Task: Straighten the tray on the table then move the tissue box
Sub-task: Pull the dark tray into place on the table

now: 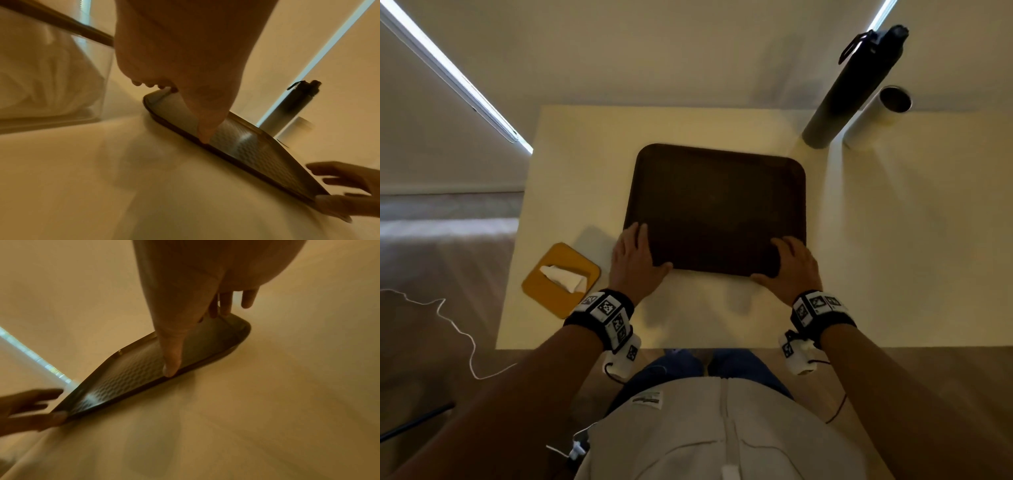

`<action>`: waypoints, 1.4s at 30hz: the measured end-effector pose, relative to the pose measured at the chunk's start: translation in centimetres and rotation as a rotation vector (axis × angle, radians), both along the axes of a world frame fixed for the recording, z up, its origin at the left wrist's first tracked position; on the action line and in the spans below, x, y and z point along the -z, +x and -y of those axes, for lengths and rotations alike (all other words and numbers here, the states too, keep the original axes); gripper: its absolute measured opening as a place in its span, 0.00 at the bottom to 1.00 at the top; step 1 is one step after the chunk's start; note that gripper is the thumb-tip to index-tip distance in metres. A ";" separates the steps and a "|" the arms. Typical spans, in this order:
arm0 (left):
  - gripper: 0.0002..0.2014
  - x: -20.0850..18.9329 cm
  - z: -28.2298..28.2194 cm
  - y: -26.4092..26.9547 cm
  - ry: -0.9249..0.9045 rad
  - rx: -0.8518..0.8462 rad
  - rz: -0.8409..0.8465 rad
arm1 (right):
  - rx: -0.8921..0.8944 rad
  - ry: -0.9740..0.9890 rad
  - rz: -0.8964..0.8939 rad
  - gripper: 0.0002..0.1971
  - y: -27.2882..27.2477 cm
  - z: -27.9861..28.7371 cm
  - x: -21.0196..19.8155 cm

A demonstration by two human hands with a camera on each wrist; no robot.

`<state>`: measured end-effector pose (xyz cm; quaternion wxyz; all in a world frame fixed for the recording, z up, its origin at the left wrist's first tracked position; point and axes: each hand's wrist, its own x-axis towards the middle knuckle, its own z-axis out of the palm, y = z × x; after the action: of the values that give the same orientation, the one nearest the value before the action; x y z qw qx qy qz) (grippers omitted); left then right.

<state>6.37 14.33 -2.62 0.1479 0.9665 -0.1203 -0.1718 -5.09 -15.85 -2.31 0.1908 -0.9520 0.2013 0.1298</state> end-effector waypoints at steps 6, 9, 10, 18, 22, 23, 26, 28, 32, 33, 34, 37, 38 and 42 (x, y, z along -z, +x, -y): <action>0.60 0.0 -0.8 0.0 0.063 -0.187 -0.111 | 0.305 0.009 -0.147 0.66 -1.1 2.1 0.0; 0.62 -0.3 -0.6 0.4 0.091 -0.220 -0.141 | 0.293 -0.013 -0.194 0.62 -1.1 2.5 0.1; 0.62 -0.3 -0.6 0.5 0.104 -0.218 -0.153 | 0.278 -0.024 -0.195 0.60 -0.9 2.7 0.1; 0.62 -0.7 0.3 1.3 0.141 -0.206 -0.167 | 0.243 -0.012 -0.188 0.54 0.6 4.1 -0.2; 0.62 -0.6 0.9 2.1 0.117 -0.228 -0.150 | 0.232 -0.012 -0.181 0.54 1.9 4.9 -0.1; 0.62 -0.6 1.1 2.4 0.112 -0.233 -0.148 | 0.230 -0.009 -0.174 0.55 2.3 5.1 -0.1; 0.63 -0.5 1.4 3.4 0.104 -0.247 -0.136 | 0.231 0.008 -0.149 0.55 3.7 5.6 0.0; 0.63 -0.4 1.6 4.2 0.100 -0.260 -0.136 | 0.228 0.010 -0.144 0.56 4.6 5.8 0.0; 0.63 -0.3 1.8 6.0 0.076 -0.281 -0.129 | 0.224 0.014 -0.142 0.57 6.6 6.0 0.2; 0.62 -0.4 1.8 6.4 0.075 -0.282 -0.129 | 0.226 0.020 -0.142 0.57 7.1 6.0 0.2; 0.62 -0.4 1.9 6.8 0.074 -0.283 -0.128 | 0.228 0.028 -0.142 0.57 7.6 6.1 0.3; 0.62 -0.4 1.9 7.9 0.061 -0.288 -0.123 | 0.235 0.045 -0.141 0.57 9.0 6.3 0.3; 0.62 -0.4 1.9 8.3 0.057 -0.289 -0.125 | 0.237 0.049 -0.139 0.57 9.3 6.4 0.3; 0.62 -0.4 2.1 9.1 0.044 -0.297 -0.131 | 0.238 0.046 -0.145 0.56 10.5 6.7 0.5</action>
<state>15.49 12.19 -2.26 0.1581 0.9634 0.0374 -0.2132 5.43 -22.52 -2.77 0.2115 -0.9049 0.3229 0.1795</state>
